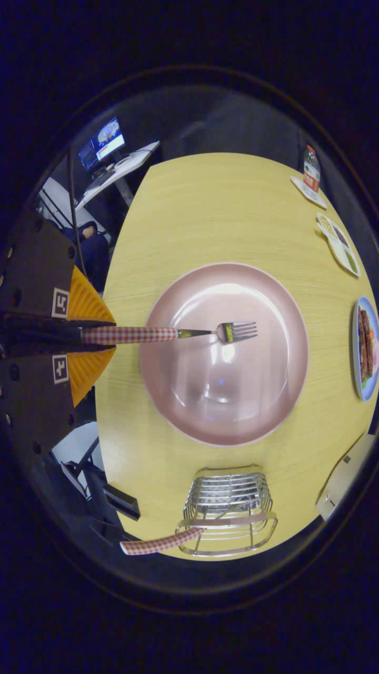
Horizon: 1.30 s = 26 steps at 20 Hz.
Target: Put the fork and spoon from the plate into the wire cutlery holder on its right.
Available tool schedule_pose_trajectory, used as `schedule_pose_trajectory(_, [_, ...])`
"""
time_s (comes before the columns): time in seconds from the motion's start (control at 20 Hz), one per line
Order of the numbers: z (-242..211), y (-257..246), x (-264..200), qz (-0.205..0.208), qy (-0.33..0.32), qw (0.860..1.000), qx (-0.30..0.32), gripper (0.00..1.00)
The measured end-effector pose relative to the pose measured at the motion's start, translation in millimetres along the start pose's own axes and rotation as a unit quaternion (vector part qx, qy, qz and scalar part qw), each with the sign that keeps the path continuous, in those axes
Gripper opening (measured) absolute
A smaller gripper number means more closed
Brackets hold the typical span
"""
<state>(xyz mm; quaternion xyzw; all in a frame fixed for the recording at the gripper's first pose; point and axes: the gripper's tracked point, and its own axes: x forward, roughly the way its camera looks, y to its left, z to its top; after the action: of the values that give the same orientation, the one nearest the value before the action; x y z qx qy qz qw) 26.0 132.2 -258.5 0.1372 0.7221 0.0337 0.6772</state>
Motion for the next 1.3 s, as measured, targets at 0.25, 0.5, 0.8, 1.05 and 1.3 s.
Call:
schedule_pose_trajectory(0.25, [2,-10,-20,0.006,-0.015,1.000,0.006,0.01])
schedule_pose_trajectory(0.5, [-9,-15,-39,0.017,-0.012,1.000,0.002,0.01])
schedule_pose_trajectory(0.8, [-27,-37,-99,0.027,-0.049,0.998,0.014,0.01])
schedule_pose_trajectory(1.05, [-37,-90,-140,0.027,-0.073,0.994,0.079,0.00])
schedule_pose_trajectory(1.3, [-40,-140,-145,0.018,-0.050,0.988,0.142,0.01])
